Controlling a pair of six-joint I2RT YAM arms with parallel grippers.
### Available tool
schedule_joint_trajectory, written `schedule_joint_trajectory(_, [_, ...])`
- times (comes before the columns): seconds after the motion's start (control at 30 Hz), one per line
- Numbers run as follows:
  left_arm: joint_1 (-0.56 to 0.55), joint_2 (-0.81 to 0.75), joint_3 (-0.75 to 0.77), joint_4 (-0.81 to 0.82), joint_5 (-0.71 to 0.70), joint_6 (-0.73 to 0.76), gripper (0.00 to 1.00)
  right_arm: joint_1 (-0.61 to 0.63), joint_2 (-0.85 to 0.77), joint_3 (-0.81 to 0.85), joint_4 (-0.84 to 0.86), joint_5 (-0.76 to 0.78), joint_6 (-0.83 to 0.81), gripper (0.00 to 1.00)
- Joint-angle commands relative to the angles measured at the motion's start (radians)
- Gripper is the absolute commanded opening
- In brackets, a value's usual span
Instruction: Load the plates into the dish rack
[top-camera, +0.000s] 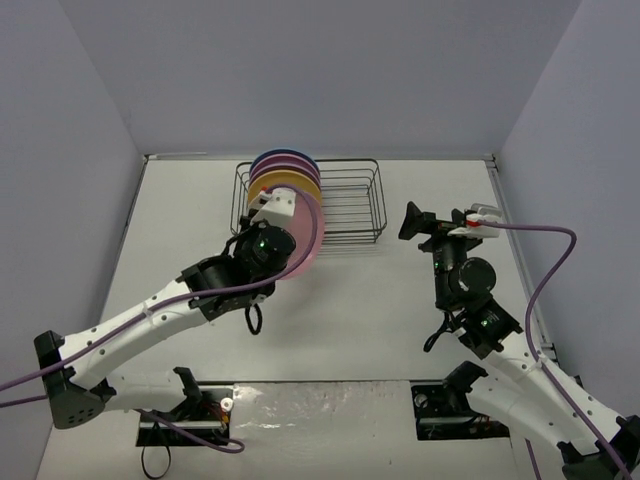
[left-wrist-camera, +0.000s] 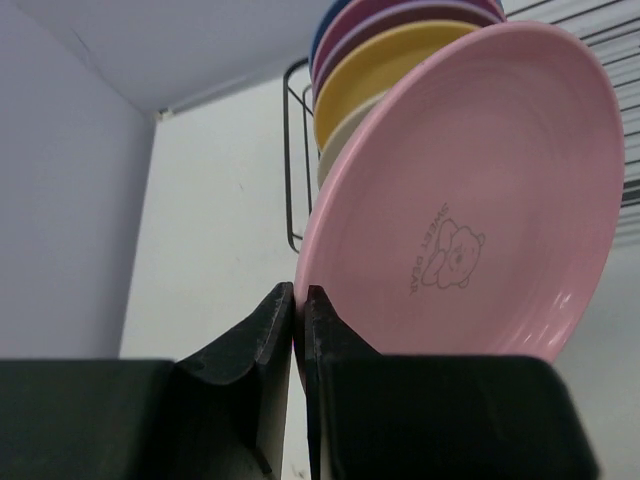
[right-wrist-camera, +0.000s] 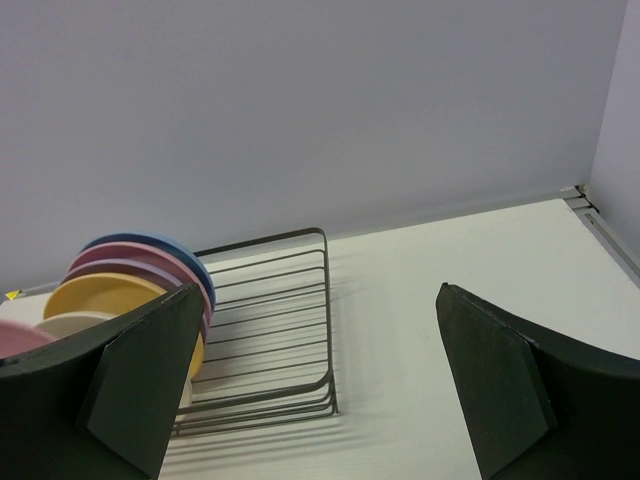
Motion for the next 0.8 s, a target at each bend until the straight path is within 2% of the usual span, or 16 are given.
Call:
schedule_joint_trajectory(0.0, [-0.008,0.033,0.057,0.351,-0.09,0.498,0.0,-0.006,0.0,0.009,0.074,0.05,-0.013,1.0])
schedule_joint_trajectory(0.1, [-0.006,0.02,0.029,0.621,-0.075,0.716,0.0,-0.005,0.005,0.003,0.087,0.051,-0.013,1.0])
schedule_joint_trajectory(0.2, [0.008,-0.011,-0.065,0.962,0.076,0.976,0.0,-0.005,0.023,0.003,0.098,0.044,-0.023,1.0])
schedule_joint_trajectory(0.3, [0.053,-0.006,-0.082,1.084,0.227,1.147,0.0,-0.005,0.039,0.007,0.096,0.052,-0.029,1.0])
schedule_joint_trajectory(0.4, [0.148,0.023,-0.049,1.062,0.399,1.225,0.0,-0.006,0.043,0.003,0.101,0.065,-0.033,1.0])
schedule_joint_trajectory(0.57, [0.296,0.02,-0.029,0.983,0.584,1.226,0.0,-0.006,0.045,0.004,0.105,0.082,-0.048,1.0])
schedule_joint_trajectory(0.63, [0.317,0.013,-0.02,0.911,0.659,1.225,0.0,-0.005,0.047,0.003,0.103,0.091,-0.053,1.0])
schedule_joint_trajectory(0.77, [0.328,0.0,-0.053,0.841,0.715,1.279,0.0,-0.007,0.047,0.0,0.105,0.13,-0.065,1.0])
